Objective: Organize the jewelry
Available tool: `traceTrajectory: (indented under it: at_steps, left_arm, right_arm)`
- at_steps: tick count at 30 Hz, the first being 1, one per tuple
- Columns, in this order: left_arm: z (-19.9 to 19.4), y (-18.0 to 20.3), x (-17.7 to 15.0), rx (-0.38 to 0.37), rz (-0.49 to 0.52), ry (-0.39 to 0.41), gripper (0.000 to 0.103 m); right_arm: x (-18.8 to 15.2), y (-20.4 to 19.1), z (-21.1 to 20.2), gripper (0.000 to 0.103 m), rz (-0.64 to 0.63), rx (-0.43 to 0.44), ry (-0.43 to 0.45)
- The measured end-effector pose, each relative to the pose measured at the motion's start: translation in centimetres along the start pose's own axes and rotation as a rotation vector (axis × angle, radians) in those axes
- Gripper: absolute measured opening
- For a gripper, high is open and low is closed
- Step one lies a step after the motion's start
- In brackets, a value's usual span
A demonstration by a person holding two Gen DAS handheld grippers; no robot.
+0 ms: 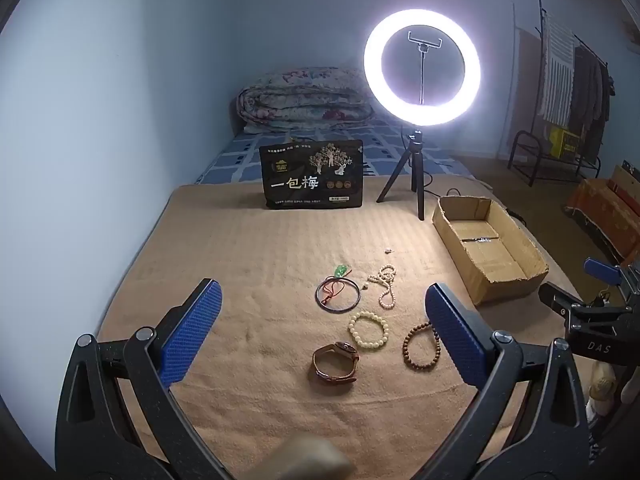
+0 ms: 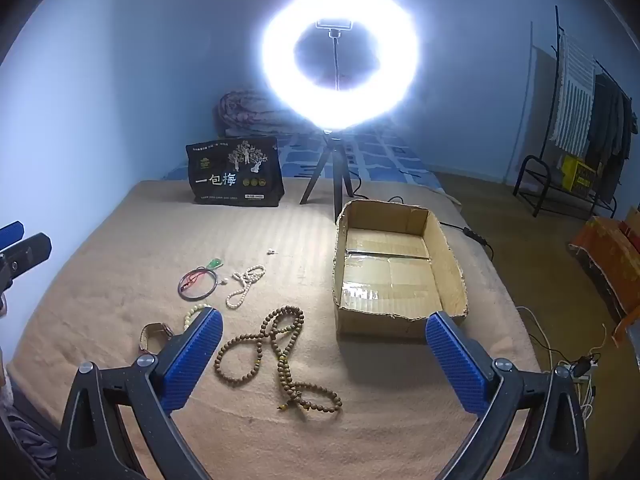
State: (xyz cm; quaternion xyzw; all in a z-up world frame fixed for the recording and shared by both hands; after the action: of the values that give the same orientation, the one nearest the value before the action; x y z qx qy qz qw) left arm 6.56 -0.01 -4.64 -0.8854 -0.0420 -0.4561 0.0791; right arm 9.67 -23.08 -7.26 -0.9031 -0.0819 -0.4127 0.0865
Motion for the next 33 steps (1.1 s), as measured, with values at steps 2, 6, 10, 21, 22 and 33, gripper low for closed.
traceTrajectory:
  at_steps: [2, 6, 10, 21, 22, 33]
  left_arm:
    - [0.1, 0.1, 0.1, -0.004, 0.007, -0.003, 0.103]
    - [-0.1, -0.2, 0.9, 0.001, 0.003, 0.006, 0.103]
    - [-0.3, -0.7, 1.6, 0.002, -0.001, 0.014, 0.103]
    - [-0.5, -0.5, 1.2, 0.005, -0.013, 0.036, 0.103]
    - [-0.4, -0.5, 1.2, 0.006, -0.014, 0.037, 0.103]
    - [-0.5, -0.6, 1.2, 0.004, -0.016, 0.040, 0.103]
  right_arm:
    - [0.0, 0.0, 0.0, 0.103, 0.000, 0.002, -0.003]
    - [0.0, -0.1, -0.1, 0.103, -0.005, -0.002, -0.003]
    - [0.2, -0.2, -0.5, 0.103, -0.010, -0.004, 0.001]
    - [-0.2, -0.2, 0.2, 0.103, -0.006, 0.006, -0.009]
    - [-0.2, -0.1, 0.2, 0.103, -0.005, 0.006, -0.009]
    - [-0.6, -0.2, 0.2, 0.103, -0.001, 0.008, -0.017]
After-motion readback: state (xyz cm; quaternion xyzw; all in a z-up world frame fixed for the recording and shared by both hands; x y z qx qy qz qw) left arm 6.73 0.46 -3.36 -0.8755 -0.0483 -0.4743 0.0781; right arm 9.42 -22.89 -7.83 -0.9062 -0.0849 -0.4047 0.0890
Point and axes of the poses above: each gripper's, at about its wrist camera, not at the fingertips, and z roughly the way its jaws point, y to its right, x to its top, the point moved 8 cm from there along z, roughly the way its jaws point, and after that the axes turned 10 degrees about x, right-handed, at the moved point
